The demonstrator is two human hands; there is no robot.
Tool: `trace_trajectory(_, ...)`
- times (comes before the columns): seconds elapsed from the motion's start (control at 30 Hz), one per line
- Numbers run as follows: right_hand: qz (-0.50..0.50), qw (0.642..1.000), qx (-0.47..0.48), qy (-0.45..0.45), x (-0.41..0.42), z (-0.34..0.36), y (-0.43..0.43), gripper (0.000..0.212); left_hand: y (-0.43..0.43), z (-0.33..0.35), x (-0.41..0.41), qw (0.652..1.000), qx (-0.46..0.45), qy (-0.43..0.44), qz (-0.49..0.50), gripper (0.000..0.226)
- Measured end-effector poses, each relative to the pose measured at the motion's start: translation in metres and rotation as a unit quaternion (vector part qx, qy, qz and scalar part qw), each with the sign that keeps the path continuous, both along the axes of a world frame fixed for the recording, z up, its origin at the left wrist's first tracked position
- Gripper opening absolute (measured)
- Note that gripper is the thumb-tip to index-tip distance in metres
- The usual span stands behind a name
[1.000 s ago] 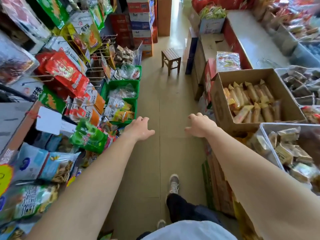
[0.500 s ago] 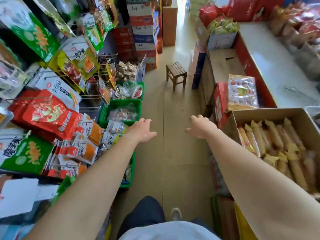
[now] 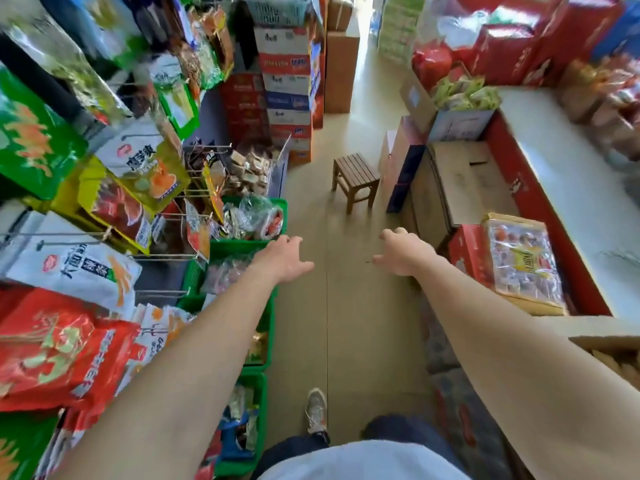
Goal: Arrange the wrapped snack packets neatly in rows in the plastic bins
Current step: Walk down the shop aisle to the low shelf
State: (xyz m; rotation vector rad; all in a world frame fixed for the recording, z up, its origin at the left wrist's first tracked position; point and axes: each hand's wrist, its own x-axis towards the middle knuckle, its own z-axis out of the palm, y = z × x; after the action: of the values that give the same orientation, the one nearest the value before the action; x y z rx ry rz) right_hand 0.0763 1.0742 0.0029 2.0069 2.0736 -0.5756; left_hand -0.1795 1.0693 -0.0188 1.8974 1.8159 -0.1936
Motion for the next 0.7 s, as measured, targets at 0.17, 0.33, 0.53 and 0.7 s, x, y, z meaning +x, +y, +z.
trace_trajectory(0.17, -0.010, 1.000, 0.008, 0.012, -0.008, -0.004, 0.077, 0.067, 0.089, 0.001, -0.009, 1.000, 0.000, 0.004, -0.016, 0.080)
trace_trajectory(0.33, -0.024, 1.000, -0.004, 0.019, 0.000, -0.018, 0.163, 0.068, 0.180, -0.009, -0.004, 0.999, -0.008, 0.025, -0.024, 0.081)
trace_trajectory(0.53, -0.022, 0.999, -0.001, 0.035, 0.024, -0.021, 0.290, 0.061, 0.296, -0.007, 0.016, 0.999, -0.010, 0.032, -0.014, 0.074)
trace_trajectory(0.7, -0.024, 0.999, -0.015, 0.046, 0.039, -0.016, 0.395, 0.059, 0.388, 0.002, 0.036, 1.000, -0.010, 0.028, -0.004, 0.073)
